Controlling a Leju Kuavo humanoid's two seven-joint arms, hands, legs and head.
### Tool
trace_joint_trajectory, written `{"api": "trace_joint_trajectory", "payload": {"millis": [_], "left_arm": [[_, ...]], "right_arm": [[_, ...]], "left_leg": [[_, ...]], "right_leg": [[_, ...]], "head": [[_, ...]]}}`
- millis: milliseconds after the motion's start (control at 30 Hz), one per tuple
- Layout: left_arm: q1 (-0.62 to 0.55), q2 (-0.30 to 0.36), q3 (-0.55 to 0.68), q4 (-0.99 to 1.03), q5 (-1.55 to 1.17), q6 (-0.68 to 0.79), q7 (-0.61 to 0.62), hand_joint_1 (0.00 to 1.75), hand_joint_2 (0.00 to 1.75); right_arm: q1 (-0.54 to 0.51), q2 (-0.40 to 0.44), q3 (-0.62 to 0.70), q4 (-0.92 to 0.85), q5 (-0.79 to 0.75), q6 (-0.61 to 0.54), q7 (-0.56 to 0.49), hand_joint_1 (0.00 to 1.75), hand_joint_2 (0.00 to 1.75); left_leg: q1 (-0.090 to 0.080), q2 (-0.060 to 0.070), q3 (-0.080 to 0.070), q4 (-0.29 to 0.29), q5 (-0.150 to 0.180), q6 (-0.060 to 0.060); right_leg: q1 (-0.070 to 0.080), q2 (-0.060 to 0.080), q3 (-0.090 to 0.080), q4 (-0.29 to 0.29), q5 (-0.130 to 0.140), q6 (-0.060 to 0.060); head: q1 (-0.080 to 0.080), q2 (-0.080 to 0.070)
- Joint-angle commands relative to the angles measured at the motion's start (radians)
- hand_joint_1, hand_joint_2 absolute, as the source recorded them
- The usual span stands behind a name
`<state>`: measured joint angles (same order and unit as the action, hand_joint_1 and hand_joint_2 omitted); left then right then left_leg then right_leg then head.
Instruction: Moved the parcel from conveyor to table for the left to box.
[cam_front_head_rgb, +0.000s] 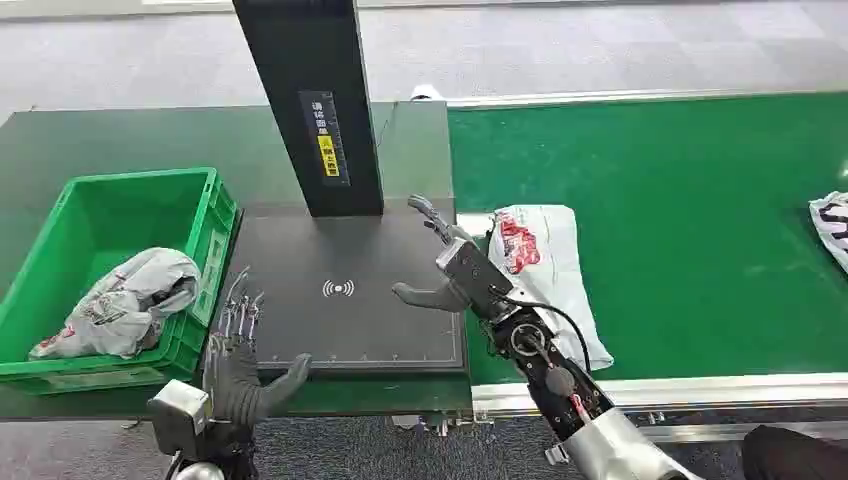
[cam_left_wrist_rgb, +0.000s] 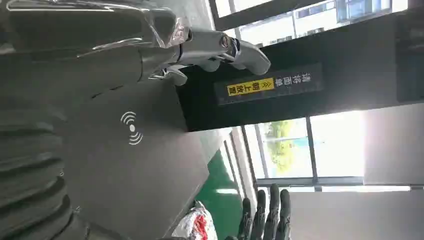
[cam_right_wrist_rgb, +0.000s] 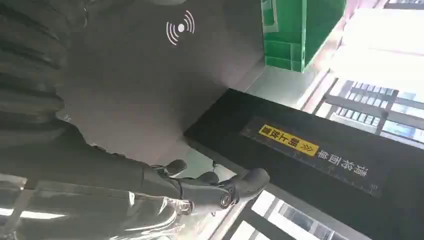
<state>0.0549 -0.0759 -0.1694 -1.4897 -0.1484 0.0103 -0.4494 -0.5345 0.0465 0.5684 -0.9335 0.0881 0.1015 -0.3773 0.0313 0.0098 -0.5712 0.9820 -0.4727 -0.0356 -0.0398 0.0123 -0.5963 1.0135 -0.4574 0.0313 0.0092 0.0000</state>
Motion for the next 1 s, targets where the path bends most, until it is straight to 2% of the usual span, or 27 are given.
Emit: {"api": "trace_joint_trajectory", "payload": {"millis": [33, 100, 167, 200, 433, 467, 500, 533, 800, 1000], "left_arm": [[-0.001, -0.011, 0.002, 0.019, -0.002, -0.003, 0.005, 0.0, 1.75], [0.013, -0.013, 0.007, 0.0, -0.005, -0.004, 0.007, 0.0, 1.75], [0.02, -0.014, 0.011, -0.01, -0.005, -0.003, 0.007, 0.0, 1.75], [0.024, -0.014, 0.012, -0.014, -0.006, -0.003, 0.009, 0.0, 1.75], [0.026, -0.015, 0.014, -0.015, -0.007, -0.003, 0.011, 0.0, 1.75], [0.027, -0.017, 0.017, -0.017, -0.008, -0.003, 0.011, 0.0, 1.75], [0.023, -0.014, 0.022, -0.008, -0.011, -0.004, 0.014, 0.0, 1.75], [0.021, -0.014, 0.022, -0.004, -0.011, -0.004, 0.014, 0.0, 1.75], [0.027, -0.016, 0.027, -0.002, -0.011, -0.004, 0.014, 0.0, 1.75], [0.028, -0.018, 0.045, -0.004, -0.012, 0.003, 0.014, 0.0, 1.75]], "right_arm": [[-0.028, -0.018, 0.0, 0.013, 0.078, -0.094, 0.016, 0.0, 1.75], [-0.039, -0.028, 0.004, 0.004, 0.194, -0.233, 0.035, 0.0, 1.75], [-0.047, -0.032, -0.005, -0.001, 0.23, -0.262, 0.05, 0.0, 1.75], [-0.054, -0.041, -0.009, 0.004, 0.295, -0.331, 0.08, 0.0, 1.75], [-0.061, -0.051, -0.024, 0.009, 0.325, -0.355, 0.094, 0.0, 1.75], [-0.068, -0.053, -0.04, 0.026, 0.409, -0.432, 0.126, 0.0, 1.75], [-0.086, -0.075, -0.164, 0.072, 0.475, -0.466, 0.158, 0.0, 1.75], [-0.09, -0.076, -0.182, 0.08, 0.499, -0.483, 0.161, 0.0, 1.75], [-0.122, -0.058, -0.249, 0.119, 0.557, -0.456, 0.181, 0.0, 1.75], [-0.169, -0.065, -0.24, 0.185, 0.631, -0.341, 0.252, 0.0, 1.75]], "left_leg": [[0.0, -0.001, 0.001, -0.001, 0.0, 0.002], [0.0, -0.001, 0.001, 0.0, 0.0, 0.002], [0.0, -0.001, 0.001, 0.0, 0.0, 0.003], [0.0, -0.001, 0.001, 0.0, -0.001, 0.004], [0.0, -0.001, 0.001, 0.0, 0.0, 0.003], [0.0, -0.001, 0.0, 0.0, 0.0, 0.002], [0.0, -0.002, 0.001, 0.0, 0.0, 0.003], [0.0, -0.002, 0.001, 0.0, 0.0, 0.003], [0.0, -0.001, 0.002, -0.001, 0.0, 0.003], [-0.001, 0.0, 0.001, 0.0, 0.0, 0.002]], "right_leg": [[0.001, -0.002, 0.002, -0.001, 0.0, -0.002], [0.0, -0.002, 0.001, -0.001, 0.0, -0.003], [0.0, -0.001, 0.001, 0.0, 0.0, -0.003], [0.001, -0.001, 0.002, -0.001, 0.0, -0.004], [0.001, -0.001, 0.001, -0.001, 0.0, -0.003], [0.0, -0.001, 0.001, 0.0, 0.0, -0.002], [0.0, -0.002, 0.001, -0.001, 0.0, -0.002], [0.001, -0.003, 0.002, -0.001, 0.0, -0.004], [0.0, -0.001, 0.002, -0.001, 0.0, -0.003], [0.0, 0.0, 0.001, -0.001, 0.0, -0.003]], "head": [[0.0, 0.0], [0.0, 0.0], [0.0, 0.0], [0.0, 0.0], [0.0, 0.0], [0.0, 0.0], [0.0, 0.0], [0.0, 0.0], [0.0, 0.0], [0.0, 0.0]]}}
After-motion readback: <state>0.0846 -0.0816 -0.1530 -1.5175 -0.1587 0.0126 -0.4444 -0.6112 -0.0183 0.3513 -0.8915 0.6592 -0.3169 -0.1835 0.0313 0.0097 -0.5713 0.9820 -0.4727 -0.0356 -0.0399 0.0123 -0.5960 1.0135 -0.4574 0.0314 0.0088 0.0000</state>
